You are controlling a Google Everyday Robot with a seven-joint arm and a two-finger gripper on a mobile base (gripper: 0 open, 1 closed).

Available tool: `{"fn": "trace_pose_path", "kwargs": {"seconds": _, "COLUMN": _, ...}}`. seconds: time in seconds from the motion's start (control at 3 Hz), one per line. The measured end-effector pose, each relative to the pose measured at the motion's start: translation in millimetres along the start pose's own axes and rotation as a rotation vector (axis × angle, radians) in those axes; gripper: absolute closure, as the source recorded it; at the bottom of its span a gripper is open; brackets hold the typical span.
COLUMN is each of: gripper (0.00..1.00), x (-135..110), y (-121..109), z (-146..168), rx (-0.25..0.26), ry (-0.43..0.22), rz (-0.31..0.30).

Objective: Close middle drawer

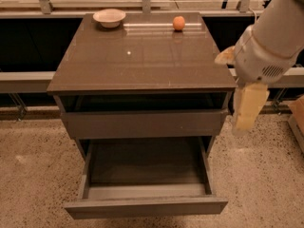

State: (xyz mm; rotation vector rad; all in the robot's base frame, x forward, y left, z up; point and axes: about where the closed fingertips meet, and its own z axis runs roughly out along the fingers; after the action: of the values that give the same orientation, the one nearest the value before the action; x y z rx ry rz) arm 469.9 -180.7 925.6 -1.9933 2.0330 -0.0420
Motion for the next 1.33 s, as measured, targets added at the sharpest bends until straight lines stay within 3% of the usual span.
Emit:
{"fn": "trace_pose_path", "kwargs": {"seconds": 0.33, "gripper": 0.0, "x": -6.1, "y": 51.5, "z": 79.3, "rx": -0.033, "ry": -0.187, "rz": -0.086}}
{"fn": "trace_pose_path", "kwargs": {"seconds": 0.67, "gripper": 0.0, "x": 0.8, "y": 80.4, "z": 130.4, "rx": -0.008, "ry": -0.284, "rz": -0.035}}
{"fn": "trace_pose_path", "kwargs": {"seconds": 1.0, "gripper": 0.0, "x": 3.1, "y": 66.9, "z": 132.8, "rx": 0.066, "ry": -0.285, "rz": -0.017}}
{"fn": "trace_pose_path", "kwargs": {"seconds": 1.33, "gripper": 0.0, "x": 3.1, "y": 66.9, "z": 132.8, "rx": 0.066, "ry": -0.285, "rz": -0.017}}
